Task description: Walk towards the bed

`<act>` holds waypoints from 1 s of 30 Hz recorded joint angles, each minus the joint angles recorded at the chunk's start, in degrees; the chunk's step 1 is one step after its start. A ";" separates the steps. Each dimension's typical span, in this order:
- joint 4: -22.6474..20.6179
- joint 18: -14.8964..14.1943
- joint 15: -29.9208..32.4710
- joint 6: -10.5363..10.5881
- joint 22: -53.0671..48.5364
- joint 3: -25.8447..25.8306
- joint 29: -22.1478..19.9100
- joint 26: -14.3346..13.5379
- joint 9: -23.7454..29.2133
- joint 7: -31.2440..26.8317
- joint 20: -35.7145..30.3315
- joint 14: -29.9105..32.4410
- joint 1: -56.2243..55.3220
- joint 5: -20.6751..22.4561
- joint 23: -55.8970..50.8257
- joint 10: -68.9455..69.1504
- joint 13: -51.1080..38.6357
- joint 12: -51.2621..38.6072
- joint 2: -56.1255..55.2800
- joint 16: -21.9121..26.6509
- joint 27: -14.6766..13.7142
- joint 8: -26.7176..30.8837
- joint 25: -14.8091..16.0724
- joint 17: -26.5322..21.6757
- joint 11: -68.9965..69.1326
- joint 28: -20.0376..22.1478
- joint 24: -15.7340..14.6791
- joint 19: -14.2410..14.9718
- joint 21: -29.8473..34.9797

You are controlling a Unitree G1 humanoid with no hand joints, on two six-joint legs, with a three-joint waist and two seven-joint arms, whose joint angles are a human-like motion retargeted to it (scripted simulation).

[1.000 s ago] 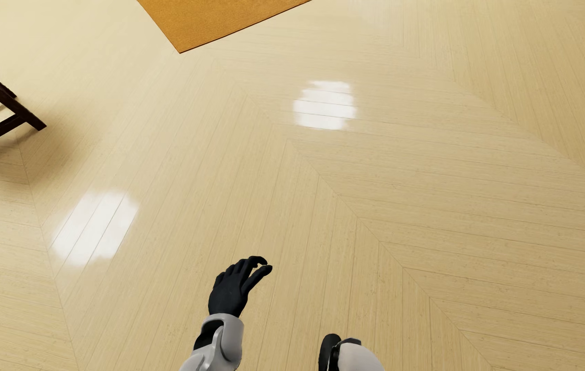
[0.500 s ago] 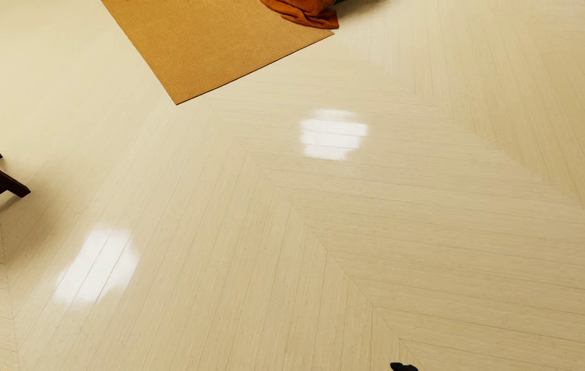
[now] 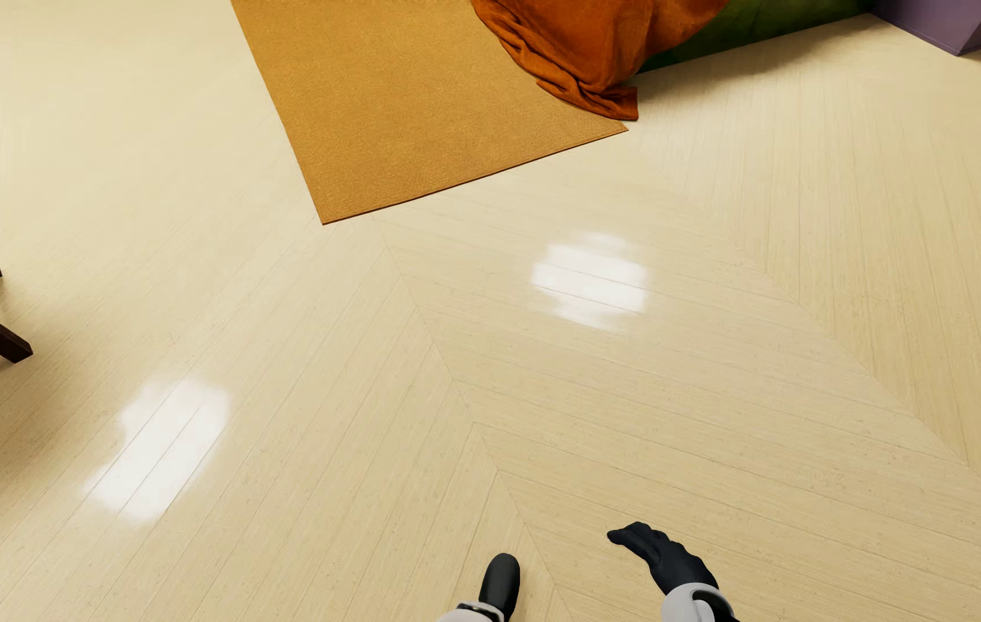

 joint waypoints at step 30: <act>5.63 -13.88 9.99 0.65 13.12 -11.28 2.02 0.16 -0.67 10.63 -15.91 6.38 25.81 -13.55 -0.35 43.47 12.20 -22.94 -33.91 -0.99 5.31 -8.93 3.78 5.84 8.09 -3.91 13.08 -5.86 -10.30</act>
